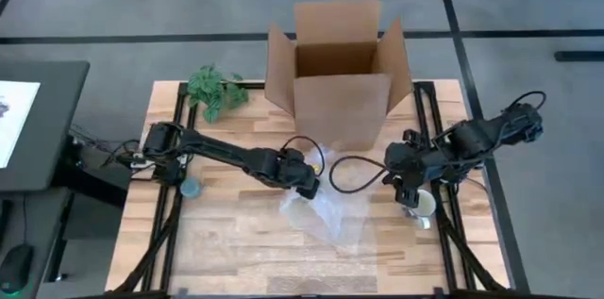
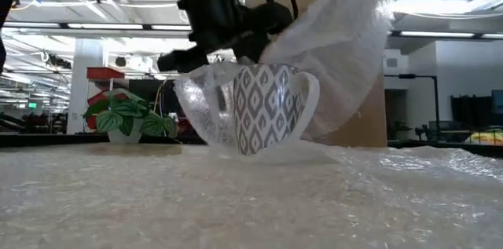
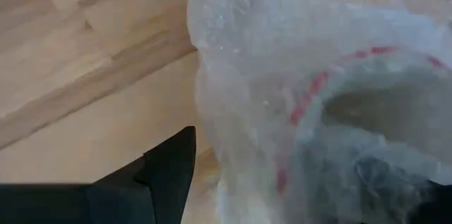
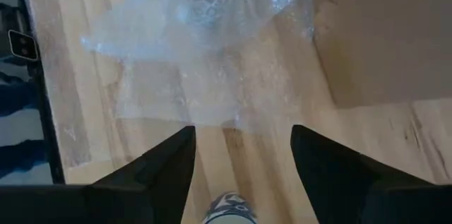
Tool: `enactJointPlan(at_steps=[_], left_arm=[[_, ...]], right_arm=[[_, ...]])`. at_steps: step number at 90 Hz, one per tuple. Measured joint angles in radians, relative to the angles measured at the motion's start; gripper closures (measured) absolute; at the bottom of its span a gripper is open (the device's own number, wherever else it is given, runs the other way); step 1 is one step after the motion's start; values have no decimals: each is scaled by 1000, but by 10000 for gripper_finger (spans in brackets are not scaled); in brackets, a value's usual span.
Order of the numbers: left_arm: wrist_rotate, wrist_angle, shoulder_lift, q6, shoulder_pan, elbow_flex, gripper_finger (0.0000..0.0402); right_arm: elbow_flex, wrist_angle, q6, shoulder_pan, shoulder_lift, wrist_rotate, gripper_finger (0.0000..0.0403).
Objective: Wrap mug
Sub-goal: Wrap the white mug with bubble wrap
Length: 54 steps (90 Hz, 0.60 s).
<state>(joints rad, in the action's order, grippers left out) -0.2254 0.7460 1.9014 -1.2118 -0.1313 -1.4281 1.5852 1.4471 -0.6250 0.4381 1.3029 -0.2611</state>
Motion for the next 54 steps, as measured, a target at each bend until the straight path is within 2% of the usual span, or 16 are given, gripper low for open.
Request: enactJointPlan(at_steps=[13, 31, 45, 54], left_arm=[[47, -30, 28, 0, 14, 0, 235], [87, 48, 4, 13, 11, 1, 377], [164, 221, -46, 34, 6, 2, 386], [173, 363, -68, 50, -2, 2, 390]], right_arm=[[0, 0, 28, 0, 0, 0, 179], [0, -1, 33, 0, 0, 0, 179], [0, -37, 76, 0, 0, -1, 179], [-11, -93, 109, 0, 0, -3, 183]])
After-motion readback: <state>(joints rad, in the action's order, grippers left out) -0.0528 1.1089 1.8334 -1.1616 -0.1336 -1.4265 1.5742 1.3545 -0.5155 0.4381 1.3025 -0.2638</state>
